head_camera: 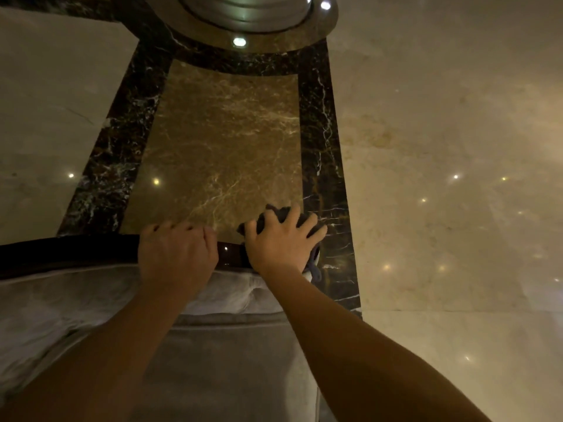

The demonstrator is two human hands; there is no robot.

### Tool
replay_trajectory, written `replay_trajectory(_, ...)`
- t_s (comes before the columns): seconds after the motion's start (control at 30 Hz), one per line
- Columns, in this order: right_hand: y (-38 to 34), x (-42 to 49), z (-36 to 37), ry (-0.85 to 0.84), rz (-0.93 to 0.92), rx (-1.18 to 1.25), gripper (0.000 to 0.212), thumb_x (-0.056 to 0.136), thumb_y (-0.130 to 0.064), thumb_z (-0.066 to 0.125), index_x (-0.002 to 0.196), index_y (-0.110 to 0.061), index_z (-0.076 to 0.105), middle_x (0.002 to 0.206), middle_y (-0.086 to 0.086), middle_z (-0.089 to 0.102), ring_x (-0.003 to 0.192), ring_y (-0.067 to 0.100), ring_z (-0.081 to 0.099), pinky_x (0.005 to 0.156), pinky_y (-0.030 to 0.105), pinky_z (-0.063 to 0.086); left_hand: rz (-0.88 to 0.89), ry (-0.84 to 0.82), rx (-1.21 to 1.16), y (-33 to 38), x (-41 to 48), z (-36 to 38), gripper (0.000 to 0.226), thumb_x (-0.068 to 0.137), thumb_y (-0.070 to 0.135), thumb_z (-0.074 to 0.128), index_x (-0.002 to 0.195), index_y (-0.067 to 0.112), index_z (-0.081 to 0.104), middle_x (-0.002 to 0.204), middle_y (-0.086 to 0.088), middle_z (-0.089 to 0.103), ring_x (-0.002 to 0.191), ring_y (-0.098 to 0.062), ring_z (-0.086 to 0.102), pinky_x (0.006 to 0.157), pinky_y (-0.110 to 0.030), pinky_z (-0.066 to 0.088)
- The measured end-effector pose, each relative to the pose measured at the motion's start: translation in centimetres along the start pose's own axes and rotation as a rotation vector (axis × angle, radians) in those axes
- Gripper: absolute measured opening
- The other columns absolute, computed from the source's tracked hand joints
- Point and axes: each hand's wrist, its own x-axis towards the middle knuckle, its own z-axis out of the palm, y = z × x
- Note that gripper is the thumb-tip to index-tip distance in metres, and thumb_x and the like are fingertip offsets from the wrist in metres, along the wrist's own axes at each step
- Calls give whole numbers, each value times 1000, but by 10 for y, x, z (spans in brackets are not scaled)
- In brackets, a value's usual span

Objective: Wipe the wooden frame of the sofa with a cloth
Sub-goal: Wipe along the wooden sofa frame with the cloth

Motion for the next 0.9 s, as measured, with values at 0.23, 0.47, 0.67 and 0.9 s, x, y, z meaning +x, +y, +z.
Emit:
replay_trajectory(0.23, 29, 5, -17, -49, -645, -22, 61, 99, -56, 17, 105, -29, 72, 104, 0, 67, 102, 29, 51, 101, 48, 33, 13, -27, 28, 0, 0, -1, 51, 96, 29, 22, 63, 15, 59, 58, -5, 58, 56, -23, 45, 65, -37, 37)
replay_trajectory(0.47, 36, -25, -10, -10, -384, -3, 60, 102, -53, 13, 147, -24, 38, 160, 10, 29, 148, 41, 14, 122, 55, 10, -7, -14, -15, 1, -1, -5, 54, 97, 28, 24, 59, 12, 59, 54, -8, 57, 53, -24, 45, 64, -37, 38)
replay_trajectory(0.67, 44, -41, -4, 26, -285, 166, 49, 106, -31, 31, 152, -14, 31, 164, 10, 16, 152, 29, 1, 123, 51, 16, -19, -29, -6, 2, 0, -7, 55, 97, 28, 24, 60, 11, 61, 56, -10, 60, 54, -27, 50, 64, -38, 39)
replay_trajectory(0.9, 97, -45, -30, -50, -384, 243, 52, 93, -5, 56, 144, -13, 47, 160, 5, 31, 151, 24, 17, 117, 41, 34, -25, 1, -4, 1, 0, -3, 56, 97, 29, 22, 57, 12, 57, 54, -9, 58, 54, -21, 36, 63, -37, 34)
